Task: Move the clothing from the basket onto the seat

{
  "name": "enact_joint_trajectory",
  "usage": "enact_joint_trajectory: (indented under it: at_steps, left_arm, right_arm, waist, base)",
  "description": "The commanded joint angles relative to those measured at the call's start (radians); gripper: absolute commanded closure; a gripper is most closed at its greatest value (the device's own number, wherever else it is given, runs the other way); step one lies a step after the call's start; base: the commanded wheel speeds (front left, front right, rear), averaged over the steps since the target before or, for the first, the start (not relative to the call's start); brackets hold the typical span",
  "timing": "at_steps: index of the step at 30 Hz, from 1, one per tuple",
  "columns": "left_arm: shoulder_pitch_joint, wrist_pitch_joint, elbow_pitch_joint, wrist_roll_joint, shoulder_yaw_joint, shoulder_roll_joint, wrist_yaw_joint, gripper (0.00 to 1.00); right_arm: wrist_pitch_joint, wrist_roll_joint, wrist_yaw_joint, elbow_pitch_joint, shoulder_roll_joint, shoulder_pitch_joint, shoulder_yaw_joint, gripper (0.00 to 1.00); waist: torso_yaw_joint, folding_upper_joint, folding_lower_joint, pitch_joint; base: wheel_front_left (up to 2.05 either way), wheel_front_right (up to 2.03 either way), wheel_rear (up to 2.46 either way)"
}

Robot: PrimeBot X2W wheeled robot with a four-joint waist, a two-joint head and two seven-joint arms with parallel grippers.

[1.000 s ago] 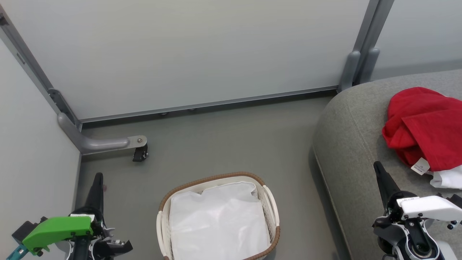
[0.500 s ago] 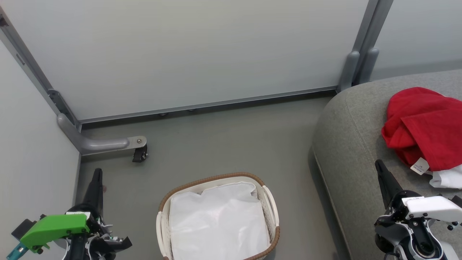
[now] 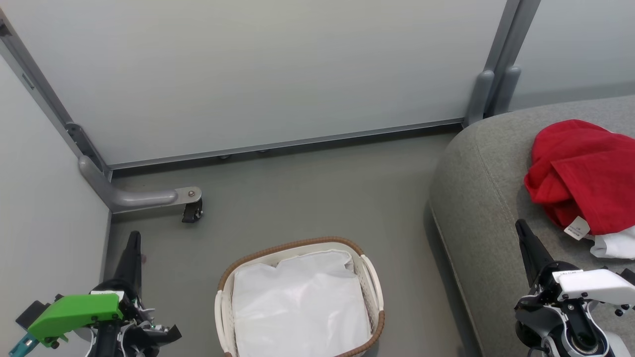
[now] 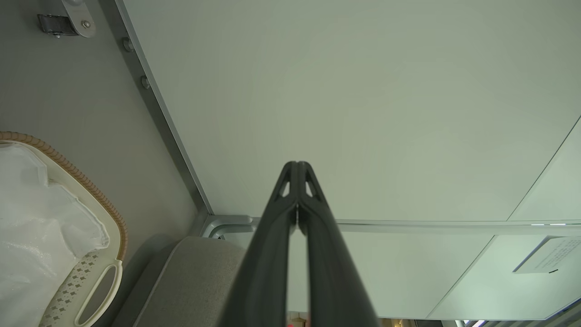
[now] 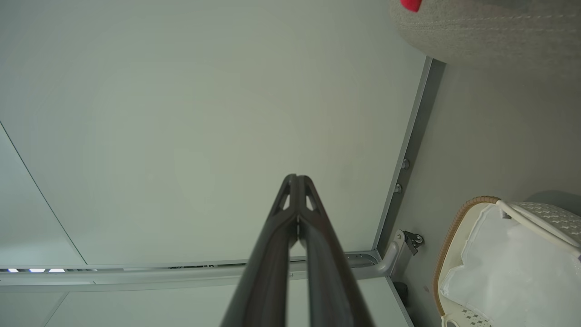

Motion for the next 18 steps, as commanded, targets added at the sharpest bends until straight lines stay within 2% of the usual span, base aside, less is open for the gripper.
enact_joint_trajectory:
  at_steps: [1,18]
  left_arm:
    - [-0.011,0.003,-0.001,-0.003,0.003,0.007,-0.006,1.0]
    - [-0.011,0.003,-0.001,-0.003,0.003,0.007,-0.006,1.0]
  right_arm:
    - [0.003,0.003,0.0,-0.003,-0.006,0.011,-0.002,1.0]
    - [0.003,0.003,0.0,-0.003,-0.006,0.011,-0.002,1.0]
  waist:
    - [0.0,0.0,0.0,0.0]
    - [0.0,0.0,0.0,0.0]
  base:
    - [0.0,0.0,0.0]
    - [0.0,0.0,0.0]
